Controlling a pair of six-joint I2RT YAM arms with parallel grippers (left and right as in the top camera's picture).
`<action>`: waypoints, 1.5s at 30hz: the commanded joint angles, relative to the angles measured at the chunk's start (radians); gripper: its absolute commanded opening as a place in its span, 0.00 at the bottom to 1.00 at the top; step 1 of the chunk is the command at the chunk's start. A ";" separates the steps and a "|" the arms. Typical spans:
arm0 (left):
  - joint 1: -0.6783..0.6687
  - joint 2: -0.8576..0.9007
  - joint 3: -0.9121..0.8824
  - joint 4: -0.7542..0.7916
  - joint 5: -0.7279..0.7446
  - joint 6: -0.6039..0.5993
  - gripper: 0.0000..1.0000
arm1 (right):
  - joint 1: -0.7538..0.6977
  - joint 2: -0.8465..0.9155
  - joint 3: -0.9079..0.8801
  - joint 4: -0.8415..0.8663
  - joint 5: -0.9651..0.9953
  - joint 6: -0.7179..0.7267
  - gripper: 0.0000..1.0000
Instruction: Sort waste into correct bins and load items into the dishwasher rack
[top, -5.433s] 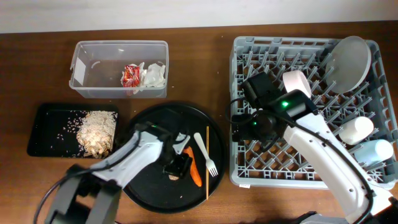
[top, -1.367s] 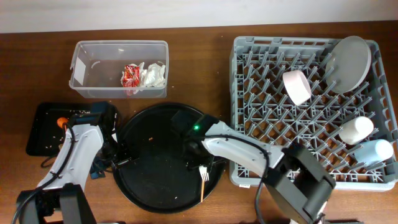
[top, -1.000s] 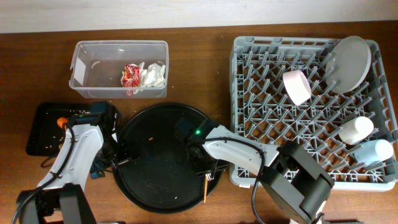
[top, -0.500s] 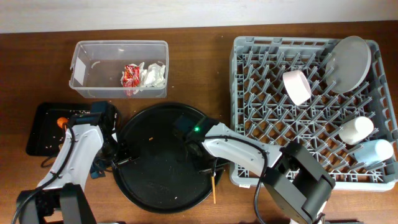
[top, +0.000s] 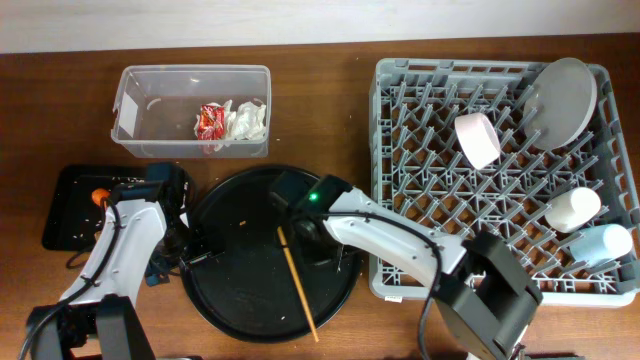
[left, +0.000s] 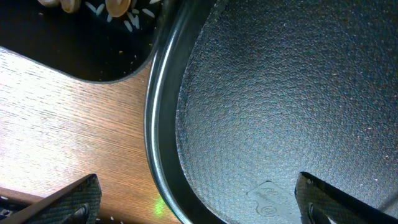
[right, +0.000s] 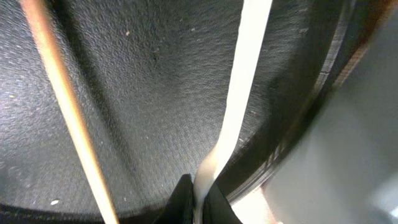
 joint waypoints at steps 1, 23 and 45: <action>-0.003 -0.005 -0.009 0.002 -0.011 0.016 0.99 | -0.011 -0.100 0.159 -0.103 0.139 -0.002 0.04; -0.003 -0.005 -0.009 0.005 -0.011 0.016 0.99 | -0.569 -0.301 -0.208 0.036 -0.043 -0.249 0.34; 0.238 -0.085 0.066 -0.021 -0.029 0.000 0.99 | 0.294 0.102 -0.014 0.281 -0.101 -0.056 0.45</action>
